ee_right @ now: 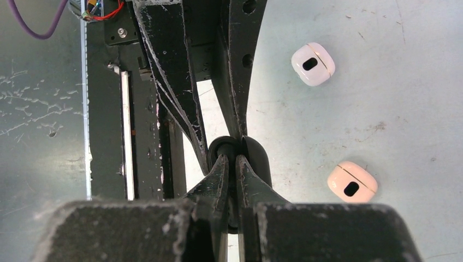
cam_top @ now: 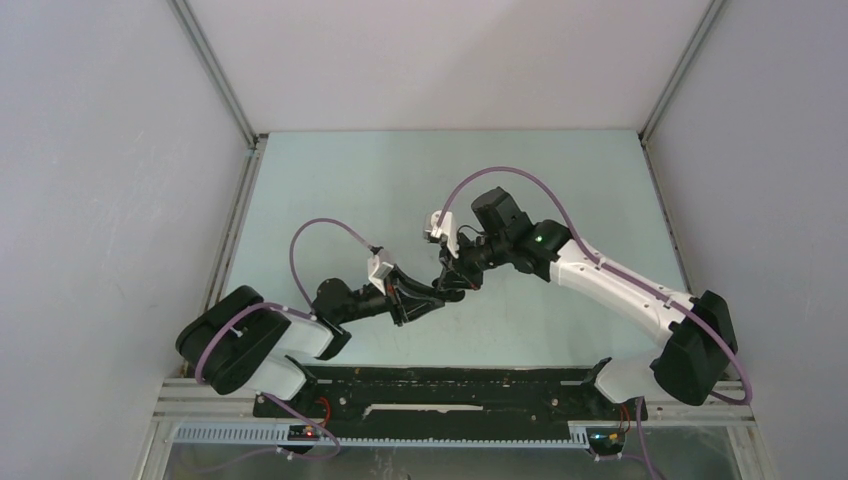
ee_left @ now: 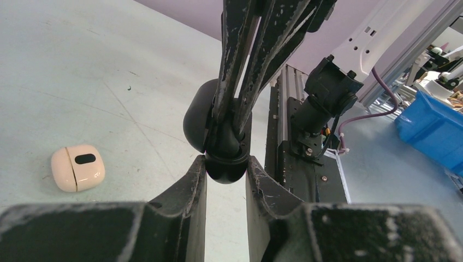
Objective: Insert the wireless bluetooth earbuds into the charging case
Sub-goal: Insert the left earbud into the left side groove of the charging case, then close the charging case with the earbuds inside, then place the charging case with the earbuds at the center of the board, then reset both arms
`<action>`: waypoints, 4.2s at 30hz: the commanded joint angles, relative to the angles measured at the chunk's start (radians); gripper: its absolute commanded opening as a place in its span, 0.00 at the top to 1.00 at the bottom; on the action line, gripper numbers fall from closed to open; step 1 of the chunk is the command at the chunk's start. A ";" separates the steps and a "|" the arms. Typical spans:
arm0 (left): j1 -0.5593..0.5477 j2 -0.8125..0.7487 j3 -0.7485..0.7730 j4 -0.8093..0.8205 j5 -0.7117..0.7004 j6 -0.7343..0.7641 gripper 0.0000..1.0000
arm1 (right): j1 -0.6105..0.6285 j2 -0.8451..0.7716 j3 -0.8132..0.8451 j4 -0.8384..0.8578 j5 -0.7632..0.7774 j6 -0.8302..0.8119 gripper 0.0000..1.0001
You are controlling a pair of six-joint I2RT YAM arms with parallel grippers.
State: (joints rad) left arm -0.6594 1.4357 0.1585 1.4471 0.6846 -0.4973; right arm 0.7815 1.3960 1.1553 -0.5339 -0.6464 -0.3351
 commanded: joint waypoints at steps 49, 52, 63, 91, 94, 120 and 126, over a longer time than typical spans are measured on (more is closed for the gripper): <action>0.024 0.043 0.023 0.007 -0.049 -0.027 1.00 | -0.610 -0.370 -0.303 0.285 -0.038 0.170 0.15; 0.021 0.073 0.074 -0.058 -0.076 -0.092 1.00 | -0.708 -0.326 -0.313 0.262 -0.122 0.150 0.13; -0.179 0.058 0.479 -0.836 -0.592 -0.192 1.00 | -0.797 -0.444 -0.315 0.235 -0.009 0.209 0.00; -0.229 0.484 0.796 -1.136 -0.503 -0.472 0.46 | -0.823 -0.442 -0.328 0.257 0.102 0.217 0.00; -0.226 0.467 0.805 -1.195 -0.502 -0.432 0.36 | -0.823 -0.443 -0.328 0.253 0.101 0.214 0.00; -0.009 -0.577 0.624 -1.676 -1.242 0.126 0.00 | -0.826 -0.361 -0.330 0.304 0.075 0.361 0.00; 0.017 -0.578 0.788 -1.924 -1.379 0.218 0.00 | -0.810 -0.348 -0.330 0.307 0.069 0.338 0.00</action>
State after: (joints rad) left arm -0.6586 0.8299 0.8459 -0.3145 -0.5323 -0.3767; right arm -0.0429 1.0470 0.8253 -0.2718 -0.5751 0.0006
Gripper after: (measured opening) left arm 0.996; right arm 0.997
